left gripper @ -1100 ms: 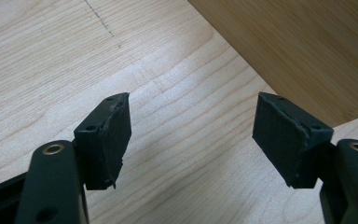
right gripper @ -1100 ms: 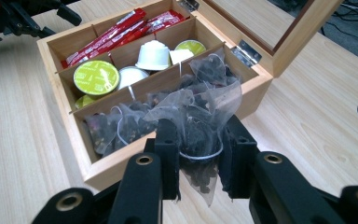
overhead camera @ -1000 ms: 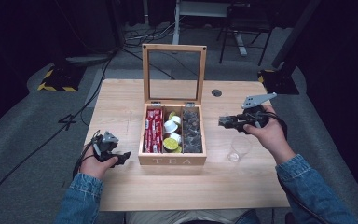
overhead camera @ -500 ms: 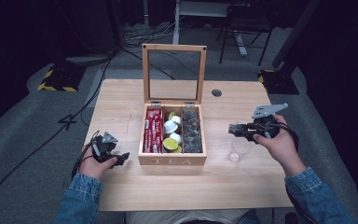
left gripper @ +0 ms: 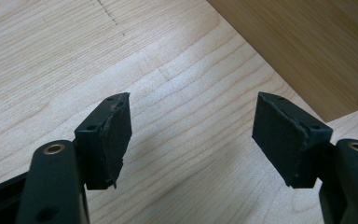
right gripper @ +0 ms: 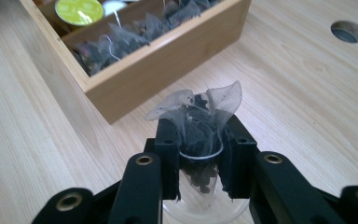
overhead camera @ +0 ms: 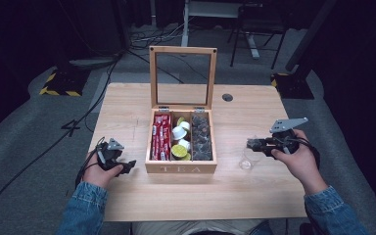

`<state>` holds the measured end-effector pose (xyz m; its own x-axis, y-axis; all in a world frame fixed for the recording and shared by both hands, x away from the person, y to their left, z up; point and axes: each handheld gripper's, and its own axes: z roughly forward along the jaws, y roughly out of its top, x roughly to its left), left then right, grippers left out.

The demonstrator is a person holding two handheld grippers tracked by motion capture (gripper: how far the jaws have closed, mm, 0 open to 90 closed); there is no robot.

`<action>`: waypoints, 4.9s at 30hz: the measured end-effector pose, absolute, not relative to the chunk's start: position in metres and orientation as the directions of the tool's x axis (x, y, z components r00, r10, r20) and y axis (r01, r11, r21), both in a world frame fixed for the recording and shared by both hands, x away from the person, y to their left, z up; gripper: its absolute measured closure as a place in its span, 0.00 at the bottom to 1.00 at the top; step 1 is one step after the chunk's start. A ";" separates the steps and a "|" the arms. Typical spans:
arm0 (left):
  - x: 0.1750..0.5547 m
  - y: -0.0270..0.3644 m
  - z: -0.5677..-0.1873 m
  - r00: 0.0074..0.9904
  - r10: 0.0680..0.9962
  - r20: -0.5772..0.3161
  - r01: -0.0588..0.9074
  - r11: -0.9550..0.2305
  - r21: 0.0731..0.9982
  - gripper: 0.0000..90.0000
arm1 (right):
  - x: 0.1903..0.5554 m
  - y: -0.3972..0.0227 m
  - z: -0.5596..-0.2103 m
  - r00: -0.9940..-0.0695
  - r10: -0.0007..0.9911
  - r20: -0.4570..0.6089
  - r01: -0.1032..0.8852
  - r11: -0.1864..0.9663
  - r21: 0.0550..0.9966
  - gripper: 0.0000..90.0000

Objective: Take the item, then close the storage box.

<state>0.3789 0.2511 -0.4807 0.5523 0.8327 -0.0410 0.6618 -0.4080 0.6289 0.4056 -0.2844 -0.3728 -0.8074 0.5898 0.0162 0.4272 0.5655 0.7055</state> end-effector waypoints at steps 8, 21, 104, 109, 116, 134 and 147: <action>0.380 0.249 -0.482 0.559 0.828 -0.043 0.662 -0.415 0.624 0.32 | 0.405 -0.285 -0.380 -0.798 0.603 0.003 0.460 0.606 0.648 0.81; 0.381 0.249 -0.483 0.564 0.825 -0.045 0.666 -0.422 0.616 0.32 | 0.412 -0.280 -0.390 -0.799 0.601 0.009 0.496 0.651 0.574 0.78; 0.363 0.263 -0.497 0.545 0.837 -0.048 0.651 -0.387 0.653 0.27 | 0.591 -0.199 -0.278 -0.755 0.653 0.062 0.337 0.306 0.890 0.35; 0.364 0.264 -0.499 0.563 0.825 -0.039 0.629 -0.398 0.668 0.25 | 0.611 -0.190 -0.278 -0.742 0.669 0.042 0.348 0.331 0.877 0.40; 0.365 0.263 -0.504 0.576 0.817 -0.025 0.601 -0.402 0.690 0.18 | 0.634 -0.184 -0.281 -0.723 0.689 0.050 0.359 0.314 0.879 0.48; 0.367 0.262 -0.504 0.577 0.816 -0.026 0.600 -0.402 0.692 0.18 | 0.662 -0.147 -0.287 -0.697 0.716 0.015 0.386 0.357 0.851 0.59; 0.367 0.262 -0.504 0.577 0.816 -0.026 0.603 -0.404 0.688 0.18 | 0.660 -0.151 -0.279 -0.702 0.712 0.010 0.396 0.378 0.837 0.67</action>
<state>0.3672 0.2619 -0.5036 0.5769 0.8164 -0.0259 0.6029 -0.4043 0.6878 0.6596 -0.1505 -0.2787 -0.7018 0.7123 0.0099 0.3956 0.3782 0.8369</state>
